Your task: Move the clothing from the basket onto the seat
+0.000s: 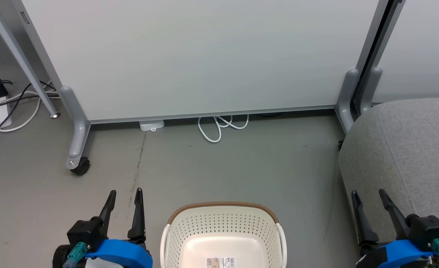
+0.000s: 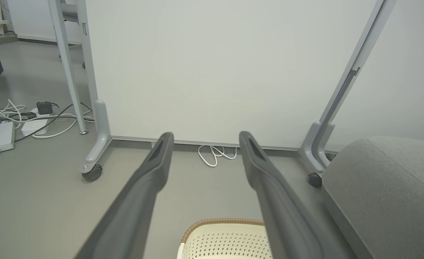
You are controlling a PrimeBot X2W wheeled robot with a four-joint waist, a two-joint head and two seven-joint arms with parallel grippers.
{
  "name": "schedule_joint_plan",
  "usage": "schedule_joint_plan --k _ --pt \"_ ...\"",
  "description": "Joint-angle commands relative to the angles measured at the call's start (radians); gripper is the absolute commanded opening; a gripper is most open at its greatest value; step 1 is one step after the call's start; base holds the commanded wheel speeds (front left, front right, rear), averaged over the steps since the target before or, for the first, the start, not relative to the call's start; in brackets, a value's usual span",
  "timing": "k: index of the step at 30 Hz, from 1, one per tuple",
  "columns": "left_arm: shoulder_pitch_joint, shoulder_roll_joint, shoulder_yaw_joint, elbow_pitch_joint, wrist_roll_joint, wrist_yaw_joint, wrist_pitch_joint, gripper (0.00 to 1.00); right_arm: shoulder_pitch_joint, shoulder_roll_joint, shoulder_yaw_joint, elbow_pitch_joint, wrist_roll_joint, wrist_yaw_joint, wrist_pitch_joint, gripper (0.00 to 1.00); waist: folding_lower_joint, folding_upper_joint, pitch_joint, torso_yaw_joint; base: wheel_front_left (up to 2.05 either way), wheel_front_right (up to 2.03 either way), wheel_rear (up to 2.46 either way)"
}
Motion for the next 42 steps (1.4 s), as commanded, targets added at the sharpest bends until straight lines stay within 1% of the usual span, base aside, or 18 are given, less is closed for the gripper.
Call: schedule_joint_plan --k 1,10,11,16,21,22,42 --pt "-0.001 -0.001 -0.006 0.001 0.006 -0.001 -0.002 1.0 0.005 0.003 0.0 0.003 0.007 0.0 -0.008 1.0 0.0 -0.0001 -0.001 0.001 0.0 0.0 0.0" --pt "0.005 0.003 -0.01 0.002 0.009 -0.001 -0.002 1.0 0.008 0.003 0.01 0.017 0.031 0.0 -0.019 1.0 0.0 -0.0001 -0.003 0.005 0.0 0.0 0.0" --pt "0.001 0.001 -0.005 0.003 0.005 0.0 0.0 0.0 0.0 0.001 0.009 0.019 0.028 0.0 -0.016 0.0 0.0 -0.0001 -0.003 0.005 0.0 0.0 0.0" --pt "0.031 0.0 -0.002 0.038 -0.013 0.0 0.01 0.0 0.001 0.004 0.006 0.063 0.045 0.0 -0.011 0.0 0.0 -0.0001 -0.003 0.004 0.0 0.0 0.0" --pt "0.026 0.0 0.013 0.022 -0.107 0.0 0.037 0.0 -0.012 0.004 0.0 0.07 0.145 0.0 0.008 0.0 0.0 -0.0001 -0.002 0.0 0.0 0.0 0.0" --pt "0.026 0.0 0.013 0.022 -0.107 0.0 0.037 0.0 -0.012 0.004 0.0 0.07 0.145 0.0 0.008 0.0 0.0 -0.0001 -0.002 0.0 0.0 0.0 0.0" --pt "0.011 0.0 0.062 -0.034 -0.432 0.0 0.125 0.0 -0.046 0.003 -0.007 0.077 0.493 0.0 0.062 0.0 0.0 -0.0001 0.0 -0.015 0.0 0.0 0.0"
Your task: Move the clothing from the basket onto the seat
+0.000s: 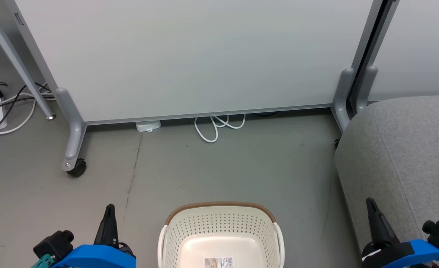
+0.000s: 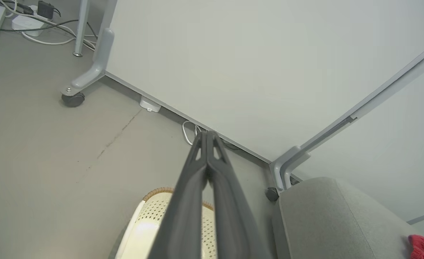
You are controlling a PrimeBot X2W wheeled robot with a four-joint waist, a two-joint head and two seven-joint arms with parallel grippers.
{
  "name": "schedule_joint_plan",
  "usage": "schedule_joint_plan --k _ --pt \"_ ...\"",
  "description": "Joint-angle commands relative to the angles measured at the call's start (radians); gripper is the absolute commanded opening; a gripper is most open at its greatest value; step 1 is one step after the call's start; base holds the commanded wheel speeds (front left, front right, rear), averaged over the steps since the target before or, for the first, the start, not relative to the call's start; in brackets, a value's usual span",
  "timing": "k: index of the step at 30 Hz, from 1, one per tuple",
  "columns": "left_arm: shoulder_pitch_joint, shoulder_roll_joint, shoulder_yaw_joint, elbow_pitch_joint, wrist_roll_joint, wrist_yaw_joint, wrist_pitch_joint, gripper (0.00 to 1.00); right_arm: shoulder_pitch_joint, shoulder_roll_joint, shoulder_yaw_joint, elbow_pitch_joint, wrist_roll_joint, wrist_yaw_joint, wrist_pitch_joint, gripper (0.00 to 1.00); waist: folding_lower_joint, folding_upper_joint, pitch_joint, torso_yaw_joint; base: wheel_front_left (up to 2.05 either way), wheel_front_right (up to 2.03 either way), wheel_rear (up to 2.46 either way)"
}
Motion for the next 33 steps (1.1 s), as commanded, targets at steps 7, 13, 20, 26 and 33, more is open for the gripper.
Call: schedule_joint_plan --k 7,13,20,26,33 --pt "-0.037 0.0 0.024 -0.036 -0.118 -0.001 0.03 0.0 -0.044 -0.004 -0.007 -0.006 0.127 0.0 0.023 0.0 -0.0001 -0.0001 0.001 -0.006 0.0 0.0 0.0" --pt "-0.041 0.0 0.037 -0.049 -0.196 -0.001 0.052 0.0 -0.053 -0.004 -0.01 -0.003 0.21 0.0 0.037 0.0 -0.0001 -0.0001 0.002 -0.01 0.0 0.0 0.0" --pt "-0.044 0.0 0.049 -0.063 -0.281 -0.001 0.076 0.0 -0.062 -0.004 -0.012 0.001 0.301 0.0 0.051 0.0 -0.0001 -0.0001 0.002 -0.016 0.0 0.0 0.0" --pt "-0.047 0.0 0.06 -0.075 -0.349 -0.001 0.095 0.0 -0.07 -0.005 -0.015 0.003 0.374 0.0 0.064 0.0 -0.0001 -0.0001 0.003 -0.02 0.0 0.0 0.0" --pt "-0.05 0.0 0.072 -0.087 -0.424 -0.001 0.115 0.0 -0.078 -0.005 -0.017 0.006 0.453 0.0 0.077 0.0 -0.0001 -0.0001 0.004 -0.025 0.0 0.0 0.0"
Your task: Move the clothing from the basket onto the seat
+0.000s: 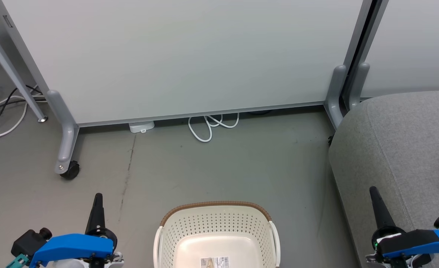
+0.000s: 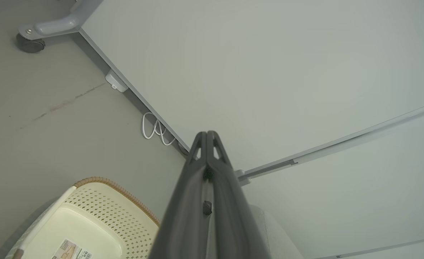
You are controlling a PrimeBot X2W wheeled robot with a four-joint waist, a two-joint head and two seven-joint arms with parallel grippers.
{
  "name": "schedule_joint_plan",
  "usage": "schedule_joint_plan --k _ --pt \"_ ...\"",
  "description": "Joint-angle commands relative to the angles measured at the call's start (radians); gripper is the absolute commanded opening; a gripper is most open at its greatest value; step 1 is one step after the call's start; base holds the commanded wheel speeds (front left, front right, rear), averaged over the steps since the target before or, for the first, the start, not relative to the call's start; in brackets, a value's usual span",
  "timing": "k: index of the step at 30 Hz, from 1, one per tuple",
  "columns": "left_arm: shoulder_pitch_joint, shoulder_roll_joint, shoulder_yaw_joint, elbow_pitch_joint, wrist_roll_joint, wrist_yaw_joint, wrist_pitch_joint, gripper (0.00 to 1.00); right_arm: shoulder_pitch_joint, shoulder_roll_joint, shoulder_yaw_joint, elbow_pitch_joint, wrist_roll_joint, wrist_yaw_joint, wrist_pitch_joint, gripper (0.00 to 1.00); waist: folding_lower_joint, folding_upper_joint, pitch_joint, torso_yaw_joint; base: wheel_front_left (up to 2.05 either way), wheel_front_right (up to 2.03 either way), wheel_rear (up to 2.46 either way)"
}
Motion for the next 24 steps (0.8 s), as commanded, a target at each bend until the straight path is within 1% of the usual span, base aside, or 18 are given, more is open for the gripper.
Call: schedule_joint_plan --k 1,24 --pt "-0.027 0.001 0.011 -0.017 -0.029 -0.001 0.008 0.0 -0.026 -0.005 -0.003 -0.007 0.033 0.0 0.006 0.0 -0.0001 0.0 0.0 -0.001 0.0 0.0 0.0" --pt "-0.035 0.0 0.043 -0.052 -0.241 -0.002 0.067 0.0 -0.05 -0.006 -0.01 0.002 0.259 0.0 0.044 0.0 -0.0001 0.0 0.003 -0.019 0.0 0.0 0.0"
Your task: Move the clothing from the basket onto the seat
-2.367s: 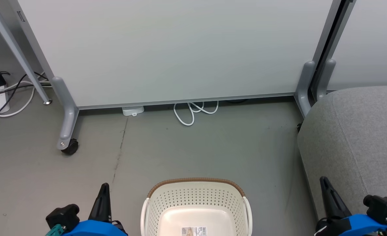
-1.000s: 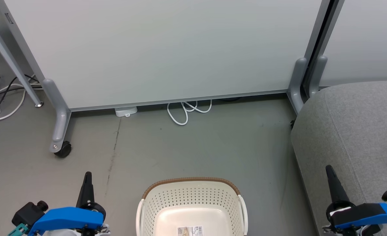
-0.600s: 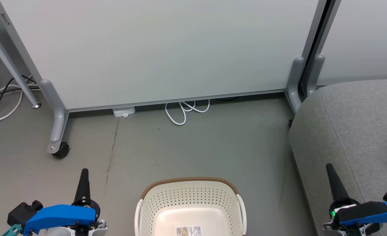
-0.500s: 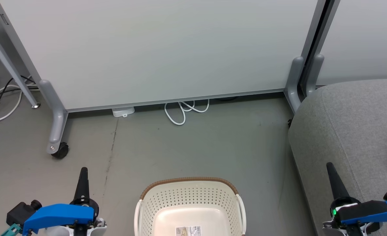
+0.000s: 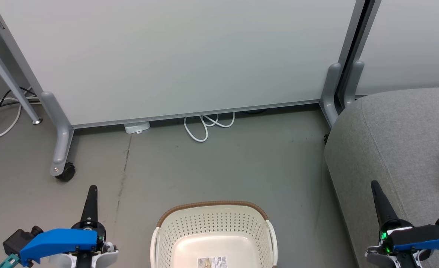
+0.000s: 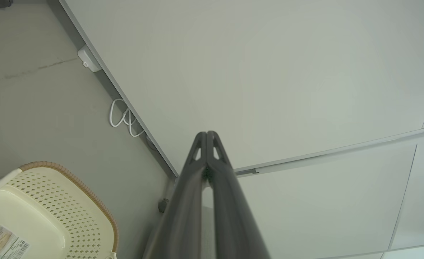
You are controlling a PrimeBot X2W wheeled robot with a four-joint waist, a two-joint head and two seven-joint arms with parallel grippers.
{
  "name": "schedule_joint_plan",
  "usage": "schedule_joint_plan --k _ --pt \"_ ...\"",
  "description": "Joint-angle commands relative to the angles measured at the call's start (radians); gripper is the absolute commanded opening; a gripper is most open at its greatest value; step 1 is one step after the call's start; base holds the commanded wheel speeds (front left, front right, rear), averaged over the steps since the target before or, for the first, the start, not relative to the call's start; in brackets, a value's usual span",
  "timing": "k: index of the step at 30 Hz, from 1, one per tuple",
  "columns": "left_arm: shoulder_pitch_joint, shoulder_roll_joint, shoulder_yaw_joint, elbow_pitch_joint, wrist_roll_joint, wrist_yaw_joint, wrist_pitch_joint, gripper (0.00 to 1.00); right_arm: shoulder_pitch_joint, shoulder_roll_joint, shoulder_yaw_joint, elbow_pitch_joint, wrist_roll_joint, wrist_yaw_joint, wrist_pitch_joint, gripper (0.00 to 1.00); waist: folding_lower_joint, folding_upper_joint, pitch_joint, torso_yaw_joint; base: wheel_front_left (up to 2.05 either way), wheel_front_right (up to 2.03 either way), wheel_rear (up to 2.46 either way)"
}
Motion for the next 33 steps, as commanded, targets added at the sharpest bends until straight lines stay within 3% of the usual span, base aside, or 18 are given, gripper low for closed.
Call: schedule_joint_plan --k 1,33 --pt "-0.019 0.0 0.009 -0.013 -0.02 -0.002 0.006 0.0 -0.022 -0.005 -0.002 -0.005 0.021 0.001 0.004 0.0 0.0 0.0 0.0 -0.001 0.0 0.0 0.0" --pt "-0.029 0.0 0.043 -0.05 -0.256 -0.002 0.071 0.0 -0.045 -0.006 -0.01 0.007 0.272 0.001 0.046 0.0 0.0 0.0 0.004 -0.025 0.0 0.0 0.0"
